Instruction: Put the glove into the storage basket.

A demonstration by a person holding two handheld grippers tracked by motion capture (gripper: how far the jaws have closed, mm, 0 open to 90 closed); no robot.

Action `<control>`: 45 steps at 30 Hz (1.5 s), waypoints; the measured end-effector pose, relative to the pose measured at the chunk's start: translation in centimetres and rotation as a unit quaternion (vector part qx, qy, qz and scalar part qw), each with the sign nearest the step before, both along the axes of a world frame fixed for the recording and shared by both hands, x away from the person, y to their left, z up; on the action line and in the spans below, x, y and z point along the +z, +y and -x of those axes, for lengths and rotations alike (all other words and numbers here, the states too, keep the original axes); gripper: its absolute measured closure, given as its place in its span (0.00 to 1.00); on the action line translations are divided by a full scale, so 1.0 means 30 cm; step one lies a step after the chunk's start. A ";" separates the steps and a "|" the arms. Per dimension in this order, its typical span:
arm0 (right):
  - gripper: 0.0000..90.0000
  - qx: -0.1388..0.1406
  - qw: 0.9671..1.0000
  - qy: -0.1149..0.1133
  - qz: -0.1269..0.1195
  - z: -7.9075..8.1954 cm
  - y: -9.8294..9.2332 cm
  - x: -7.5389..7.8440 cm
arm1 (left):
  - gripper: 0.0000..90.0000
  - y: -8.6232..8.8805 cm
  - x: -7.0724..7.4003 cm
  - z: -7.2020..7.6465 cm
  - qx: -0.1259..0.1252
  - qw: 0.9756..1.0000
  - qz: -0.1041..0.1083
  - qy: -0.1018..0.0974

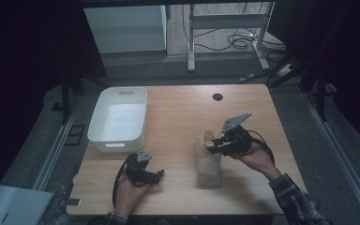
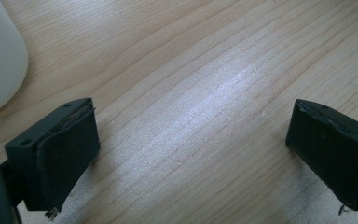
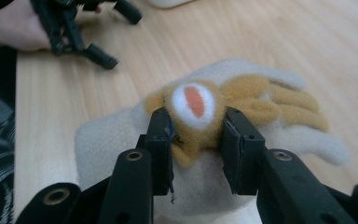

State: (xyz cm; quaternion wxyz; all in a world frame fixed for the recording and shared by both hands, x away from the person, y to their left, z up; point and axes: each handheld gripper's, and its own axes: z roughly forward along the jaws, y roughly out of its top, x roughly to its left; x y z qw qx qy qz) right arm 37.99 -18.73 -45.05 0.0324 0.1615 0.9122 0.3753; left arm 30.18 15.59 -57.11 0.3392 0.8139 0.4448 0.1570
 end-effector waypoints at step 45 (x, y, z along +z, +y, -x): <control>0.71 -0.064 0.998 -0.019 0.009 0.045 -0.129 -0.165 | 0.03 0.000 0.001 0.000 -0.001 1.000 -0.001 0.002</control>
